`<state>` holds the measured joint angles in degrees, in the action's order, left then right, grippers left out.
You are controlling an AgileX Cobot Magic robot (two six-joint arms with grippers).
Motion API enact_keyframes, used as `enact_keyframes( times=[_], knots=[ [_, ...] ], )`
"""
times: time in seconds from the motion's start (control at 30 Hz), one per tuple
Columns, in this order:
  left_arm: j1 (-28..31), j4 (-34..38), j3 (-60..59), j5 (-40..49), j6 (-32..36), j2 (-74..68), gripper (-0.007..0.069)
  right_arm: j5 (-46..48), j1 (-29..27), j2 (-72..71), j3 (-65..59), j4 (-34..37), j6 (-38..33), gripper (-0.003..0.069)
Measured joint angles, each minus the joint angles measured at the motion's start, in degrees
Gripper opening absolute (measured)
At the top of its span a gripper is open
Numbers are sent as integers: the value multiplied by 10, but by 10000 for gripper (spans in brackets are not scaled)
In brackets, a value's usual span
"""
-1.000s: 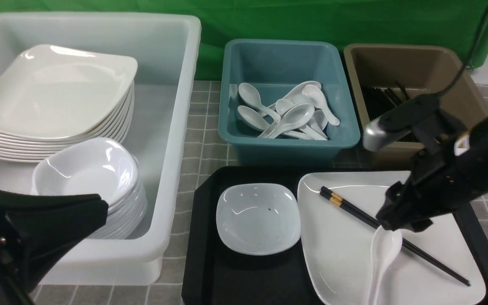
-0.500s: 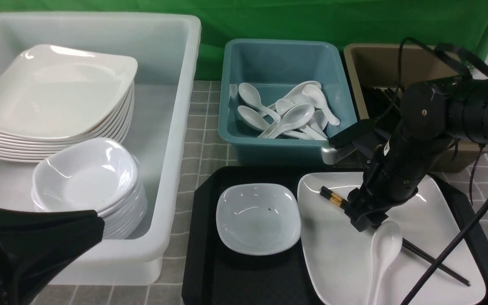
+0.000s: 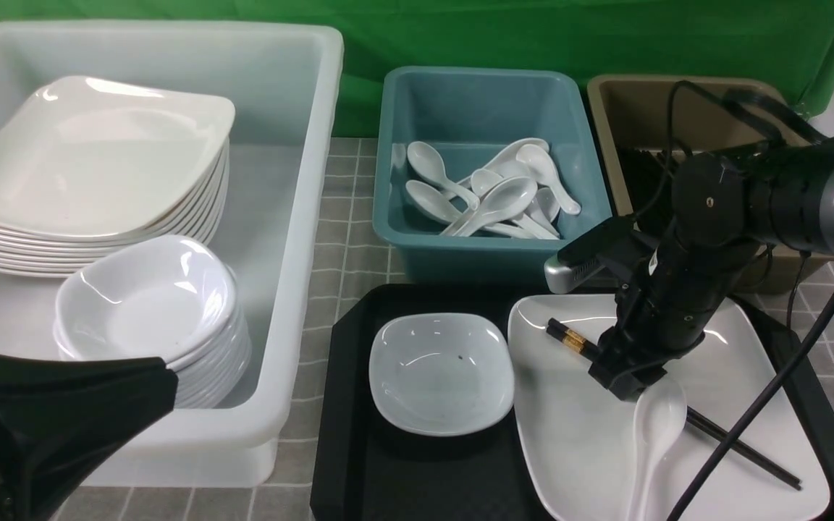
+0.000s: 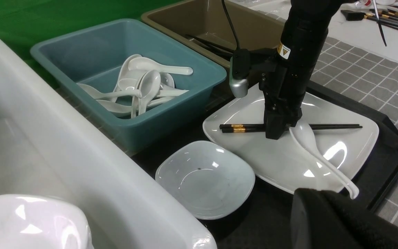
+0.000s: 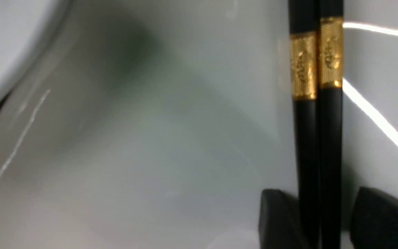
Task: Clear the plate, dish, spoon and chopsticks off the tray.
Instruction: Use the right arm to grab a pair of chopsticks from the plate
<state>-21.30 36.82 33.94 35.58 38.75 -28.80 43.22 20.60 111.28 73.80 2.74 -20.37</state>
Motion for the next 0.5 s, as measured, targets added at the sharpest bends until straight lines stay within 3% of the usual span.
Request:
enact_keyframes(
  times=[0.13, 0.3, 0.5],
  knots=[
    [0, 0, 0, 0, 1, 0, 10, 0, 0, 4, 2, -2, 0, 288],
    [0, 0, 0, 0, 1, 0, 10, -1, 0, 4, 2, -10, 0, 156],
    [0, 0, 0, -5, 2, 0, 10, 0, 0, -8, -1, -33, 0, 152]
  ],
)
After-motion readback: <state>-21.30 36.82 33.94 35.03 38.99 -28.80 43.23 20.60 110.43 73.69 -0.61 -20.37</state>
